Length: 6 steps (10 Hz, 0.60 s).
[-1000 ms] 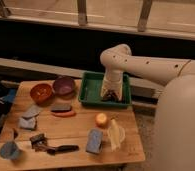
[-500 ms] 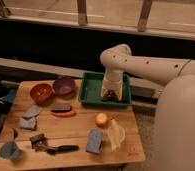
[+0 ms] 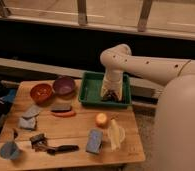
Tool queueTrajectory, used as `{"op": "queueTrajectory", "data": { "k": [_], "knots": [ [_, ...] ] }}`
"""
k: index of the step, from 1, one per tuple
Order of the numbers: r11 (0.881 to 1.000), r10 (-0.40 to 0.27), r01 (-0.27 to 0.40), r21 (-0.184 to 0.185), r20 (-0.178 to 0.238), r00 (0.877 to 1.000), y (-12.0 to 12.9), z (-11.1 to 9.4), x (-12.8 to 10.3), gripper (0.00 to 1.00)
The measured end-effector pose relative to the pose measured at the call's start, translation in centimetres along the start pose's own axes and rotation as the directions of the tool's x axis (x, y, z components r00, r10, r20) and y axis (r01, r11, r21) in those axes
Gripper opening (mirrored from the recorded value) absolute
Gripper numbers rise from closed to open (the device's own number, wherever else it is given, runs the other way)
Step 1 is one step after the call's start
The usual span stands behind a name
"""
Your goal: Wipe tray with sponge
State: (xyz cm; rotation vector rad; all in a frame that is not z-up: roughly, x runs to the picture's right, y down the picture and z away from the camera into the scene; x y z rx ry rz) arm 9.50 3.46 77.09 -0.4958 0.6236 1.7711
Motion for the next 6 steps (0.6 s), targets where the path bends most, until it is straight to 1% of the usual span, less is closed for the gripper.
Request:
{"op": "queueTrajectory", "data": {
  "k": [2,4,5,6],
  "knots": [
    [1.000,-0.001,0.001,0.001,0.000,1.000,0.0,0.0,0.0,0.65],
    [1.000,-0.028,0.027,0.010,0.004,1.000,0.3,-0.4,0.5,0.65],
    [0.999,-0.054,0.053,0.011,0.001,0.999,1.1,-0.7,1.4,0.65],
    [0.996,-0.087,0.087,0.006,-0.002,0.996,2.3,-1.0,3.3,0.65]
  ]
}}
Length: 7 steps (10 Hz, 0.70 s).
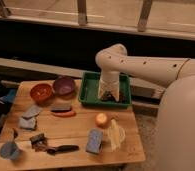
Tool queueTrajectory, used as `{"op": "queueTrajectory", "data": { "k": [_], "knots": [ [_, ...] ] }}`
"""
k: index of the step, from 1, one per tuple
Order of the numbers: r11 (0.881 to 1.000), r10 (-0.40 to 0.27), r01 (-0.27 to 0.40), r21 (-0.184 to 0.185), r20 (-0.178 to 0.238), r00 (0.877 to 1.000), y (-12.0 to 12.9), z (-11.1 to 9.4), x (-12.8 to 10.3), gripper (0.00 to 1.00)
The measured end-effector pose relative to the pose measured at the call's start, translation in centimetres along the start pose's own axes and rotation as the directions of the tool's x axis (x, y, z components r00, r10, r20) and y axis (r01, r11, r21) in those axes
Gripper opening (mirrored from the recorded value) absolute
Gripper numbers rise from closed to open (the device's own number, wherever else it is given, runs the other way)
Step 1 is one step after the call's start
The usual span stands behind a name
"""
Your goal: Wipe tray with sponge
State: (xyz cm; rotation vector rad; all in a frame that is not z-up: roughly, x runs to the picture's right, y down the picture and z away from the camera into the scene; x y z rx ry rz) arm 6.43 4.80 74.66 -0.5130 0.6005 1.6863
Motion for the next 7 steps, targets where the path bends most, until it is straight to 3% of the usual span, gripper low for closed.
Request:
{"op": "queueTrajectory", "data": {
  "k": [3,7],
  "knots": [
    [0.999,-0.048,0.048,-0.014,-0.020,0.999,2.3,-0.1,3.6,0.65],
    [0.997,-0.077,0.075,-0.031,-0.083,0.994,4.3,0.8,8.2,0.65]
  ]
}}
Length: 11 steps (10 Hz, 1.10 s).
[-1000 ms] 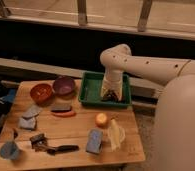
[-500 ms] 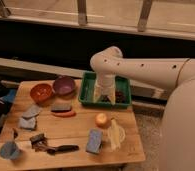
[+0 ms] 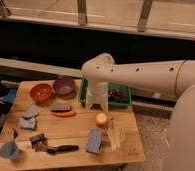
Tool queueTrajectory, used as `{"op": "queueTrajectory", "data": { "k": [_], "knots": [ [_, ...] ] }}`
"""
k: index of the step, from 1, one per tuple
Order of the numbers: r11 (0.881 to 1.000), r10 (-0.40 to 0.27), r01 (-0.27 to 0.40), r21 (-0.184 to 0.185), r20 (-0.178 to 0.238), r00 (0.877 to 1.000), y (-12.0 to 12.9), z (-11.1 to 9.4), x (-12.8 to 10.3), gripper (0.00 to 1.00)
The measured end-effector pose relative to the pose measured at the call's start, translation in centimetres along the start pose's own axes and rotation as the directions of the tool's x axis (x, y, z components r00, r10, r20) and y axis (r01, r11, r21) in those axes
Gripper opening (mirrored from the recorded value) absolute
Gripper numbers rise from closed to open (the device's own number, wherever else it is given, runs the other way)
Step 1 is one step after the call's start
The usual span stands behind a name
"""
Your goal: Wipe tray with sponge
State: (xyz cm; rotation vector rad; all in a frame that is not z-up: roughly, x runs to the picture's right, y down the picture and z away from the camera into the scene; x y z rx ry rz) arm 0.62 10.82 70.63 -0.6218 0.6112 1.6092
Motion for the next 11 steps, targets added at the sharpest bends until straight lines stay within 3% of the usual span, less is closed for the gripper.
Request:
{"op": "queueTrajectory", "data": {
  "k": [2,4,8,11],
  "knots": [
    [1.000,0.017,-0.016,0.010,-0.050,0.999,0.0,1.1,2.2,0.65],
    [0.997,0.067,-0.063,0.039,-0.104,0.992,-2.2,1.9,4.3,0.65],
    [0.997,0.067,-0.064,0.039,-0.104,0.992,-2.2,1.9,4.3,0.65],
    [0.997,0.044,-0.036,0.067,-0.122,0.992,-0.9,2.0,4.7,0.65]
  ]
}}
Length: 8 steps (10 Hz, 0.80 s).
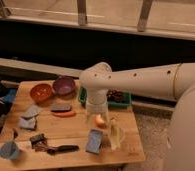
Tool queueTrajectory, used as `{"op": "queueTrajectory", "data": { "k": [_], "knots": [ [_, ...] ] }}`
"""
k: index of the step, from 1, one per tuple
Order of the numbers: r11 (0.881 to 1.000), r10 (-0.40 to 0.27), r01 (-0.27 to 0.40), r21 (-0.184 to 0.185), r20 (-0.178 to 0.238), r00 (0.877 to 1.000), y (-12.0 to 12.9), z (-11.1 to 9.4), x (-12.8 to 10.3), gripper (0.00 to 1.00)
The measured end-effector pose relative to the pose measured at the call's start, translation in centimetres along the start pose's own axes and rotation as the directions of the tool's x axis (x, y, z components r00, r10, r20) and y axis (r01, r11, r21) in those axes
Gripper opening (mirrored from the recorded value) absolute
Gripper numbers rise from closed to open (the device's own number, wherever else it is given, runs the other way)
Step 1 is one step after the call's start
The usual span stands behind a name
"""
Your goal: Wipe tray with sponge
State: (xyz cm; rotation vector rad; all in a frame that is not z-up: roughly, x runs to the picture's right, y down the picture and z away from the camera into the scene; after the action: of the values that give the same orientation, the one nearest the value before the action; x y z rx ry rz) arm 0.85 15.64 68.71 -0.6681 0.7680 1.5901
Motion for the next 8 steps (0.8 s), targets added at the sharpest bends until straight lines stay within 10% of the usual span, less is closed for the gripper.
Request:
{"op": "queueTrajectory", "data": {
  "k": [8],
  "knots": [
    [0.999,0.050,-0.047,0.023,-0.190,0.981,-1.1,5.2,3.4,0.65]
  ]
}}
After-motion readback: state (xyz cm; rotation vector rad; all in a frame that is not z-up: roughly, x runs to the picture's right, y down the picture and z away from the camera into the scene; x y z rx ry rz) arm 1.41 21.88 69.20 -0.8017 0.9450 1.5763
